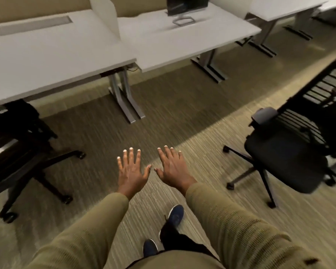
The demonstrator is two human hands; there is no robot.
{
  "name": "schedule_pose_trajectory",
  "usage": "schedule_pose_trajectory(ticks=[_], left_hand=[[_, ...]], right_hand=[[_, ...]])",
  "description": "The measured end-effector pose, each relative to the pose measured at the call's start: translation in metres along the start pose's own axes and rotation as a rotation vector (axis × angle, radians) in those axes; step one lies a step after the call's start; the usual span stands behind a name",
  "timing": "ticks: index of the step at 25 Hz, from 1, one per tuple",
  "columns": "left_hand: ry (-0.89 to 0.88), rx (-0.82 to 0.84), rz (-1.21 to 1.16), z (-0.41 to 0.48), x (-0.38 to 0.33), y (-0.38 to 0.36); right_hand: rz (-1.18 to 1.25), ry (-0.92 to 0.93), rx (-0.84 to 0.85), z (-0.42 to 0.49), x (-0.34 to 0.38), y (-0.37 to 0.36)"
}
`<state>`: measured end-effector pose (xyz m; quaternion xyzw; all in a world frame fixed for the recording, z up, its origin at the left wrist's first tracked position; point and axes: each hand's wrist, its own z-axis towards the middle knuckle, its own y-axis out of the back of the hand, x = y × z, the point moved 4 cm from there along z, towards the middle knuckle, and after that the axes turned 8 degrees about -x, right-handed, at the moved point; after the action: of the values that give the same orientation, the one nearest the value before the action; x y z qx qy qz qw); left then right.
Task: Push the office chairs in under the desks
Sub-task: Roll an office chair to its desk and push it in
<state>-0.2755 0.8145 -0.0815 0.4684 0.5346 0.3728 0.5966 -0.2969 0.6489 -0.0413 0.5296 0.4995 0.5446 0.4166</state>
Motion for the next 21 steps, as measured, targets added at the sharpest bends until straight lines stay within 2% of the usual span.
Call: schedule_pose_trajectory(ticks=[5, 11, 16, 21], left_hand=[[-0.212, 0.049, 0.017, -0.035, -0.08, -0.017], [-0.346, 0.074, 0.077, -0.058, -0.186, -0.047], [-0.416, 0.066, 0.071, -0.094, -0.324, -0.092], [-0.557, 0.117, 0.033, -0.134, -0.479, -0.133]], right_hand=[[0.031, -0.158, -0.012, -0.069, -0.06, 0.004], [0.07, -0.251, -0.08, -0.141, -0.157, 0.02], [0.074, -0.299, -0.097, -0.219, -0.275, 0.038], [0.02, -0.412, -0.134, -0.306, -0.401, 0.065]])
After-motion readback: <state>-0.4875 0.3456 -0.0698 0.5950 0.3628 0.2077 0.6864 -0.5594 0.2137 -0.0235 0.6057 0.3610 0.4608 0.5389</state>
